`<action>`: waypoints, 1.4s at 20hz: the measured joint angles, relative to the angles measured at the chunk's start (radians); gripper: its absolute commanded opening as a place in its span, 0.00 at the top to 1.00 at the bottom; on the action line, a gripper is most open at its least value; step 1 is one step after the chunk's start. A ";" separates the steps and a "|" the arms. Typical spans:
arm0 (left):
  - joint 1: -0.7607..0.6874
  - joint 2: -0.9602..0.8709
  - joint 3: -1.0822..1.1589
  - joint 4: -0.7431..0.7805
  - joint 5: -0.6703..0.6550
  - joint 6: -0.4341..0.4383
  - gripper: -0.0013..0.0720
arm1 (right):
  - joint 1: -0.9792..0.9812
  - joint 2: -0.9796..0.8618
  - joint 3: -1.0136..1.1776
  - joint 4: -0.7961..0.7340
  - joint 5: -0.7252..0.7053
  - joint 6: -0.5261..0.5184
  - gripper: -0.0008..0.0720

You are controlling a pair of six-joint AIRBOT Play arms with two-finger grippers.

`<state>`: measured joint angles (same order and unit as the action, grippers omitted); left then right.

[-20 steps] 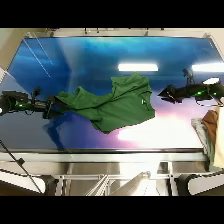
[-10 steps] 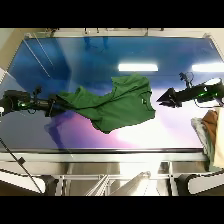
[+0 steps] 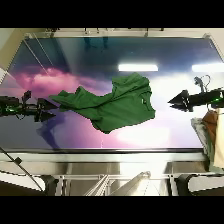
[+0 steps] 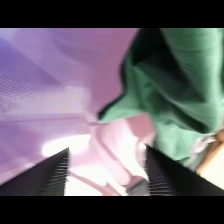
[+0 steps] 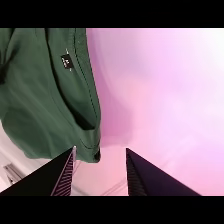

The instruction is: Fold the shirts.

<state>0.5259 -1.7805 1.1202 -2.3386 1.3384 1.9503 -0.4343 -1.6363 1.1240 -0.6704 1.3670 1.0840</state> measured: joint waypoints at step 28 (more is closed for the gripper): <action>-0.287 -0.126 0.257 0.001 -0.095 -0.047 0.96 | 0.306 -0.123 -0.045 0.300 -0.045 -0.044 0.96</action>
<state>0.2386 -1.9060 1.3769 -2.3379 1.2438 1.9034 -0.1287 -1.7592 1.0794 -0.3702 1.3224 1.0397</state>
